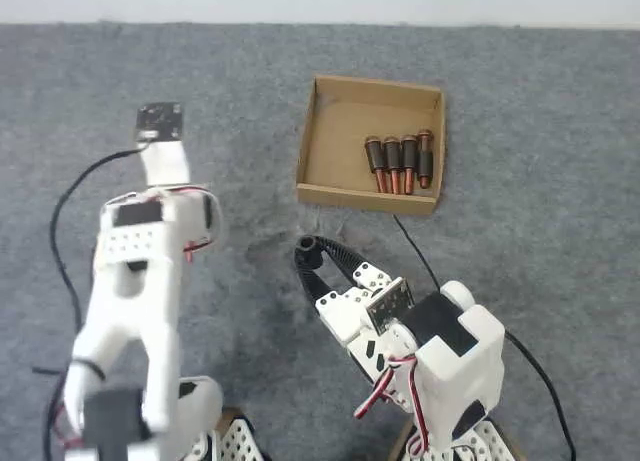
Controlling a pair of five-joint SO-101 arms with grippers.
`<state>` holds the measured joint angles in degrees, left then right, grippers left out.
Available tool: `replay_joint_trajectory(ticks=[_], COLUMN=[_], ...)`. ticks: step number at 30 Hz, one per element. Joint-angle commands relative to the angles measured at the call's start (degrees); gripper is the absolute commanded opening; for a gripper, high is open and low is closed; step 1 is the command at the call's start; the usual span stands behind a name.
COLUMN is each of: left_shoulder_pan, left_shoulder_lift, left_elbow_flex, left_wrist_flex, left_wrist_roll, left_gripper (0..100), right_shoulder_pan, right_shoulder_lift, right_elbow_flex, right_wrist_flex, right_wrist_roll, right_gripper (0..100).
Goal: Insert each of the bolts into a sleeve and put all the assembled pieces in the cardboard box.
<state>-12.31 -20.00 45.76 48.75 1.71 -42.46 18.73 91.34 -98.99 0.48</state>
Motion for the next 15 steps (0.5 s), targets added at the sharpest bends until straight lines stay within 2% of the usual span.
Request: replay_joint_trajectory(ticks=[1,6,13,15], left_shoulder_pan=[7.38,11.25,11.52,12.04], left_shoulder_lift=[-16.62,-28.48,-43.87,-47.74], left_elbow_flex=[2.33,6.11,11.03,13.23], left_wrist_flex=[-1.58,-1.58,-1.76,-5.10], left_wrist_roll=[-0.18,-0.18,-0.26,-0.26], left_gripper=[1,1,1,1], right_shoulder_pan=[0.92,0.92,0.92,0.92], right_shoulder_lift=[-0.48,-0.48,-0.48,-0.48], right_elbow_flex=[1.49,1.49,1.49,1.41], right_wrist_flex=[-1.80,-1.80,-1.80,-1.80], right_wrist_roll=[1.05,1.14,1.14,1.14], right_gripper=[0.7,0.7,0.7,0.7])
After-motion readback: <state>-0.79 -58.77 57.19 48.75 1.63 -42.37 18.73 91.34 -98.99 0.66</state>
